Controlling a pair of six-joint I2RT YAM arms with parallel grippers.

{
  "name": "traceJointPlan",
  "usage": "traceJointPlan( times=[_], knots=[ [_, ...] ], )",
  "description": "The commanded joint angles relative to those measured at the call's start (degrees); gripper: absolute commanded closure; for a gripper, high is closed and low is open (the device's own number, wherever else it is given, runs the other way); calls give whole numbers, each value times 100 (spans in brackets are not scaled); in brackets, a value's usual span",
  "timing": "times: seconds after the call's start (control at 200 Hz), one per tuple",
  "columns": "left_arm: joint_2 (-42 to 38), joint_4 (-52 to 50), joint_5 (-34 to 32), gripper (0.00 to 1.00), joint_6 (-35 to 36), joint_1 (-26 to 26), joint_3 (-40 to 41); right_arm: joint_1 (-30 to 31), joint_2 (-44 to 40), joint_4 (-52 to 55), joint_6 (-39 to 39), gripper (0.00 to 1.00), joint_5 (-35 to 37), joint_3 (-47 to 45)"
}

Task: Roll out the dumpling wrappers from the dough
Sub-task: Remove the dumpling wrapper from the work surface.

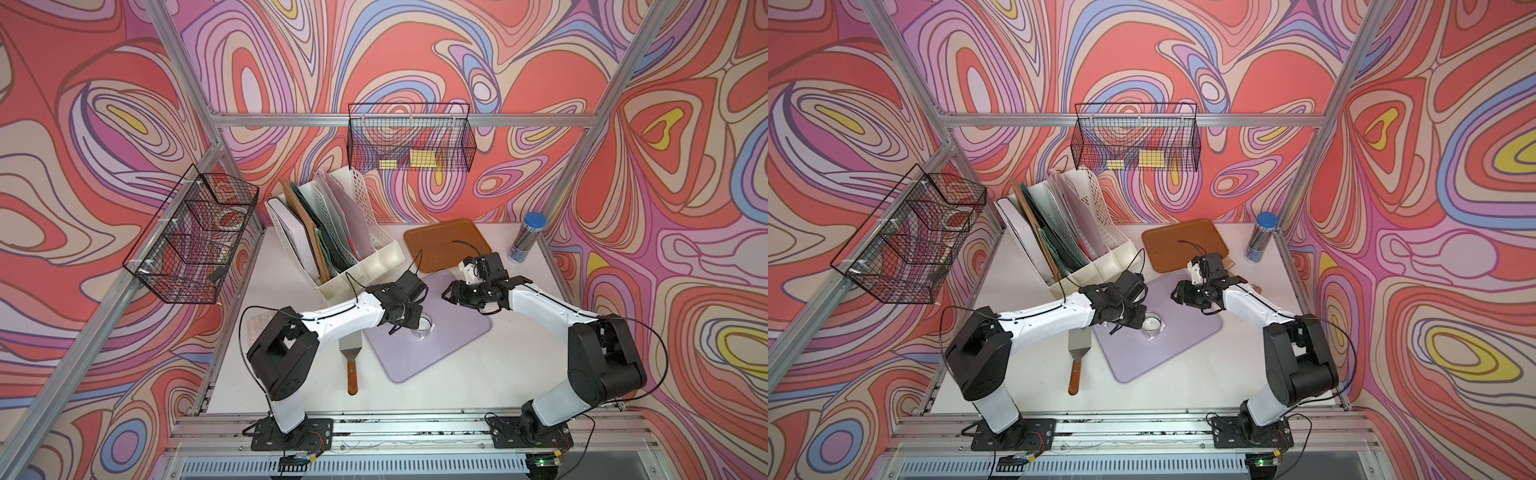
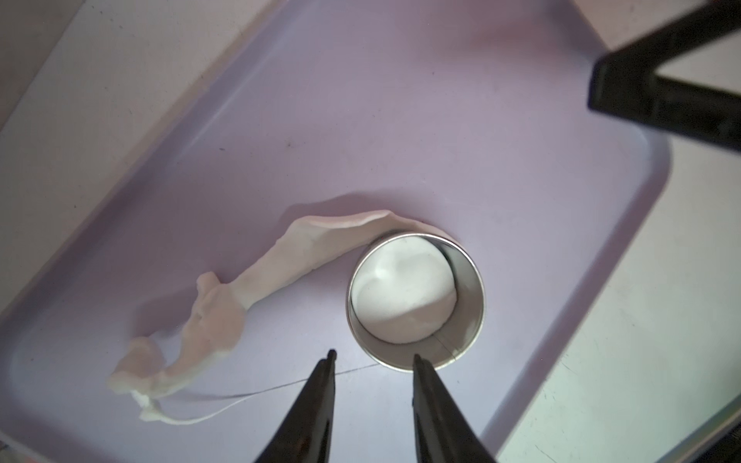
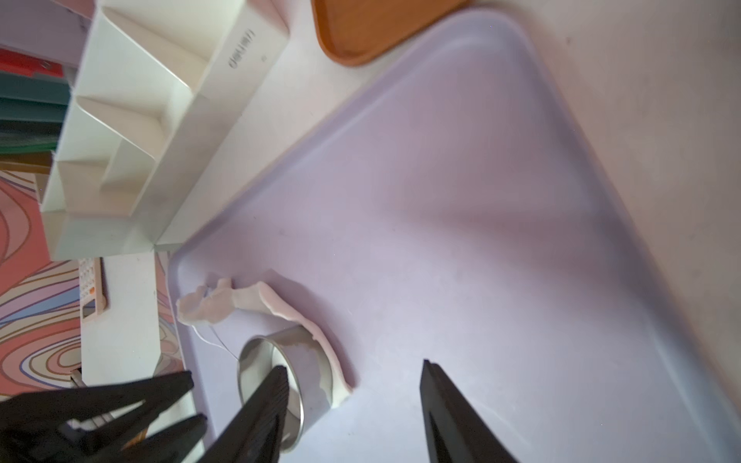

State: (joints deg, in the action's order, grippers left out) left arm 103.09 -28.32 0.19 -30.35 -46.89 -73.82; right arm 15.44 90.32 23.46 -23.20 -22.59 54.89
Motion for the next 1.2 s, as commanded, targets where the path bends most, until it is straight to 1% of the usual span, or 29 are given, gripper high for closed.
traceJointPlan(
  times=[0.0, 0.05, 0.11, 0.195, 0.326, 0.366, 0.456, 0.581, 0.726, 0.791, 0.826, 0.931, 1.077, 1.197],
  knots=[
    [322, -484, -233, 67, 174, 11, -356, 38, -103, -46, -87, 43, -221, -258],
    [485, -552, -261, 71, 199, 5, -498, 40, -103, -110, -119, 43, -269, -324],
    [667, -676, -317, 72, 209, 11, -648, 38, -102, -154, -124, 43, -330, -354],
    [865, -745, -282, 75, 206, 10, -743, 38, -86, -151, -119, 43, -377, -354],
    [1030, -776, -385, 84, 188, -11, -780, 38, -37, -183, -116, 43, -495, -331],
    [1081, -821, -428, 88, 181, -12, -812, 40, -4, -172, -119, 43, -532, -319],
    [1184, -1014, -646, 100, 146, -71, -900, 49, 71, -84, -121, 45, -684, -296],
    [1298, -1324, -1095, 100, 33, -110, -927, 190, 190, 173, -57, 46, -663, -235],
    [1431, -1738, -1520, 100, -9, -145, -1019, 401, 332, 97, -138, 53, -749, -202],
    [1438, -1843, -1639, 100, -13, -145, -1011, 470, 466, -19, -198, 57, -833, -185],
    [1454, -1921, -1689, 100, -15, -145, -1005, 537, 543, -78, -244, 57, -863, -164],
    [1478, -2001, -1616, 100, -25, -145, -943, 746, 777, -251, -350, 58, -856, -103],
    [1487, -1973, -1542, 100, -88, -145, -848, 786, 1016, -602, -658, 68, -756, -138],
    [1490, -1931, -1448, 100, -88, -145, -819, 824, 1080, -664, -777, 73, -689, -75]
  ],
)
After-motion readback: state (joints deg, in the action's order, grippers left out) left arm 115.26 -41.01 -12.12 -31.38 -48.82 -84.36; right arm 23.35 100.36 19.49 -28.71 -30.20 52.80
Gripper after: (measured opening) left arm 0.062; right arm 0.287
